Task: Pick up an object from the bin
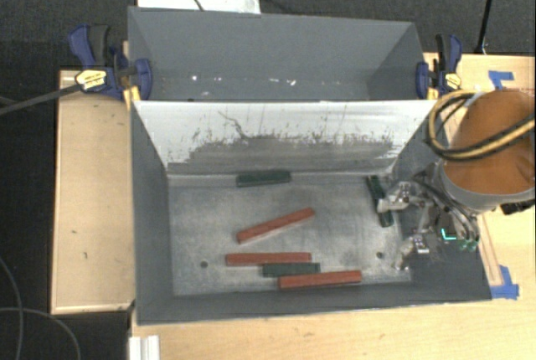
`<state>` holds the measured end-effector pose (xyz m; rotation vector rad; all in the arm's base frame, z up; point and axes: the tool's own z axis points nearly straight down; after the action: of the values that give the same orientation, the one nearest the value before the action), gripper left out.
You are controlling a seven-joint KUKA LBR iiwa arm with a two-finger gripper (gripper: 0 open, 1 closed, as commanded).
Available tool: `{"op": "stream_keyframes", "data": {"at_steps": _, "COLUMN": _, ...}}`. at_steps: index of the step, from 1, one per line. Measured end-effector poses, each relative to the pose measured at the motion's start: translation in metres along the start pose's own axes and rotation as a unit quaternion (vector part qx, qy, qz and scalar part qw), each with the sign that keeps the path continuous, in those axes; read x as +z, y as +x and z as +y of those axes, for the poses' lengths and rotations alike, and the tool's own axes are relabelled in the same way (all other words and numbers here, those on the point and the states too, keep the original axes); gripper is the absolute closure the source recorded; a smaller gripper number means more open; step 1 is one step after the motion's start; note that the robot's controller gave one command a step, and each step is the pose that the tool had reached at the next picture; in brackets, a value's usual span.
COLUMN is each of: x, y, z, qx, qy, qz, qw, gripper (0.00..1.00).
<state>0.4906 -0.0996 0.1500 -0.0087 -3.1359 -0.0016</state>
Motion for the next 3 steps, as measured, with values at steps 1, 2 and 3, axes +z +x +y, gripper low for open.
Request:
{"op": "stream_keyframes", "data": {"at_steps": 1, "x": -0.004, "y": -0.002, "z": 0.0, "qx": -0.002, "qy": 0.001, "qz": -0.0039, "qw": 1.0, "gripper": 0.0}}
{"op": "stream_keyframes", "data": {"at_steps": 2, "x": 0.06, "y": -0.063, "z": -0.017, "qx": 0.056, "qy": 0.0, "qz": -0.0074, "qw": 0.9984, "gripper": 0.0}}
{"op": "stream_keyframes", "data": {"at_steps": 3, "x": 0.04, "y": -0.091, "z": -0.04, "qx": 0.048, "qy": 0.001, "qz": -0.0047, "qw": 0.9988, "gripper": 0.0}}
